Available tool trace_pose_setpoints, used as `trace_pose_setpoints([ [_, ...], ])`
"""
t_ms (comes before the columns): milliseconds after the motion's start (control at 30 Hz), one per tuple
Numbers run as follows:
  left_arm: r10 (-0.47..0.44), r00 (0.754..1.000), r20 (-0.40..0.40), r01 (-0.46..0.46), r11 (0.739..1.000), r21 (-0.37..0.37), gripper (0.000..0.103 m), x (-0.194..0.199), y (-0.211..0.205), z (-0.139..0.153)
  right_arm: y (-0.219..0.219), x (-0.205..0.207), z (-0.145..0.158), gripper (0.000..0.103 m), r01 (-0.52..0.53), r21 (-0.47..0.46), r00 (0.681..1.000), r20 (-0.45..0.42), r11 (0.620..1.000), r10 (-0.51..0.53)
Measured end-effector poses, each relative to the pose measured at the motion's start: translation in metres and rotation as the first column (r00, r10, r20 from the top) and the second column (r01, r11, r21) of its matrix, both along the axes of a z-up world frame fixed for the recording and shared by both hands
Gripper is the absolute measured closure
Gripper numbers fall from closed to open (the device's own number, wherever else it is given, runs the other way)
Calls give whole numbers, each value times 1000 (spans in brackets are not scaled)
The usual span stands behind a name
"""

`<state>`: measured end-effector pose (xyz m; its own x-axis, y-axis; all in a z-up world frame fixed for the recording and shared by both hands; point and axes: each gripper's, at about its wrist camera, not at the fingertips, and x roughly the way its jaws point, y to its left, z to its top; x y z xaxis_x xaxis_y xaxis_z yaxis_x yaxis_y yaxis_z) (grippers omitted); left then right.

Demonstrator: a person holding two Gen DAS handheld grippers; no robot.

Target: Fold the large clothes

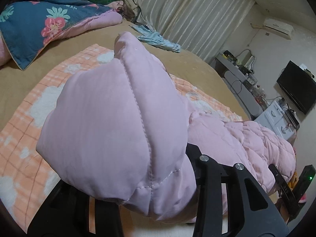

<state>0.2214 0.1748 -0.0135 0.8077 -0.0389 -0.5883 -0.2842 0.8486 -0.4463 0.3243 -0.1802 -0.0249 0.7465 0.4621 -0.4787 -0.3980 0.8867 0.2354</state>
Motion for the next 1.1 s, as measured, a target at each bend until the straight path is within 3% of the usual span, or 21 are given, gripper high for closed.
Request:
trace_pose_setpoints([
  [533, -15, 999, -47, 16, 1000, 22, 72, -57, -4, 10, -13, -64, 7, 74, 18, 14, 997, -81, 1000, -17],
  [1100, -28, 996, -84, 31, 999, 38, 72, -96, -10, 4, -22, -99, 4, 73, 27, 2, 991, -134, 1000, -27],
])
